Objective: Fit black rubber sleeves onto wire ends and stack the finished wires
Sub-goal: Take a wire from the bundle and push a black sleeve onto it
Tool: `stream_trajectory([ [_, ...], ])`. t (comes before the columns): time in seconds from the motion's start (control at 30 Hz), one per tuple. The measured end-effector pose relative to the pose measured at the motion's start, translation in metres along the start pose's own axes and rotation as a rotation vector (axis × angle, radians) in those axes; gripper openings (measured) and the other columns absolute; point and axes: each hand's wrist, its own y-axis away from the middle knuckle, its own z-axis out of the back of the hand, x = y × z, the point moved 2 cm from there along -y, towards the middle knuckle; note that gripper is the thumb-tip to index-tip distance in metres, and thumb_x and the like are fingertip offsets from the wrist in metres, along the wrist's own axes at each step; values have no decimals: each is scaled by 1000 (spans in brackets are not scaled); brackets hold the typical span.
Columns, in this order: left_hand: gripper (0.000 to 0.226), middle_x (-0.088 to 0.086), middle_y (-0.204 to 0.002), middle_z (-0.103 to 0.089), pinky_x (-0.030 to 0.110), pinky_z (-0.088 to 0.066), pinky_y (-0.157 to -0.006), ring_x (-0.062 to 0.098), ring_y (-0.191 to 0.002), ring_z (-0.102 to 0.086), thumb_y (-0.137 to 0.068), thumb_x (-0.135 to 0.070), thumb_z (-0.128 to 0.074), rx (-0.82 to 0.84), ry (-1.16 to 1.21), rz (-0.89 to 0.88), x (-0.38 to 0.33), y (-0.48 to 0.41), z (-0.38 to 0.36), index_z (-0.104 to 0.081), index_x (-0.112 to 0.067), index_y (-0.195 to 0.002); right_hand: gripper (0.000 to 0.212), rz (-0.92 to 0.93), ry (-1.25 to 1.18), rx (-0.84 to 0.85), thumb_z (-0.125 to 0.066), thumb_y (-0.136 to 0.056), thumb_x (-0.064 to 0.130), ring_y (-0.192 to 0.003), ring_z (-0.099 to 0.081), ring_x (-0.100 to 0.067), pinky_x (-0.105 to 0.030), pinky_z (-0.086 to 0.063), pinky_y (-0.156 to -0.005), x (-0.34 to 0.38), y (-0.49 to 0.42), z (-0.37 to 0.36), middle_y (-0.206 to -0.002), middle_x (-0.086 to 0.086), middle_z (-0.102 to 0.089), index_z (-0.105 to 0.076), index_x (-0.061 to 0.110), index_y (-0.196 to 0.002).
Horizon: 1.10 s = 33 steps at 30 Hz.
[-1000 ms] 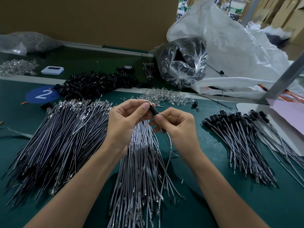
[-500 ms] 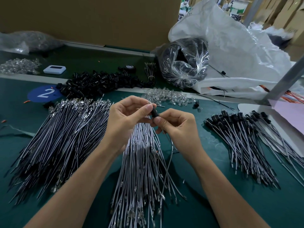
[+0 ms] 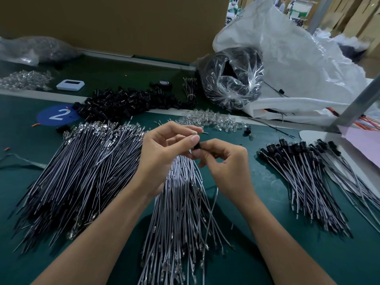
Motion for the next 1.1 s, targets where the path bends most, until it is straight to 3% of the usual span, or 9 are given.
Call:
stream_trajectory([
  [0.1, 19, 2, -92, -75, 24, -53, -62, 14, -80, -66, -75, -8, -74, 1, 14, -4, 2, 1, -3, -73, -25, -68, 7, -1, -9, 15, -73, -83, 2, -61, -67, -4, -15, -50, -62, -2, 0, -1, -73, 5, -73, -75, 8, -84],
  [0.23, 10, 4, -89, -76, 24, -53, -64, 14, -78, -68, -75, -13, -77, -25, 25, -18, 5, 0, -3, -75, -22, -77, 9, -1, -13, -7, -74, -83, 4, -61, -67, -5, -17, -51, -63, -1, -1, 0, -72, 7, -73, -74, 13, -83],
  [0.4, 36, 9, -100, -76, 25, -56, -79, 18, -91, -72, -72, -16, -81, 53, -23, 64, 12, -1, -3, -72, -14, -107, 4, -60, -107, -49, -71, -85, 3, -60, -69, -11, -20, -52, -62, -3, -2, 4, -71, -1, -72, -73, 6, -84],
  [0.5, 32, 7, -97, -77, 22, -55, -80, 15, -90, -72, -72, -15, -76, 59, -68, 61, 14, 1, -5, -74, -8, -103, 15, -65, -102, -48, -68, -86, -7, -61, -69, -16, -22, -54, -62, -4, -3, 3, -74, -5, -72, -72, 7, -87],
  [0.7, 25, 6, -94, -77, 18, -53, -71, 12, -87, -72, -76, -8, -71, 27, -6, -6, 9, 2, -7, -73, -3, -101, 11, -36, -166, -20, -70, -86, 0, -62, -68, -9, -19, -52, -62, -1, -2, 0, -71, 2, -72, -72, 11, -83],
  [0.9, 21, 5, -89, -77, 26, -58, -71, 17, -81, -72, -76, -4, -71, 16, 17, -100, 5, 4, -10, -76, -9, -96, 8, 13, -193, -25, -71, -87, 5, -63, -67, -11, -21, -52, -64, 1, 0, -1, -71, 1, -71, -71, 11, -81],
  [1.1, 21, 8, -92, -77, 29, -59, -75, 22, -86, -74, -76, -5, -74, 1, 10, -152, 2, 2, -5, -76, -7, -97, 9, 33, -194, 7, -70, -85, 4, -65, -66, -18, -31, -56, -66, 3, 2, -7, -71, -2, -70, -70, 13, -82],
])
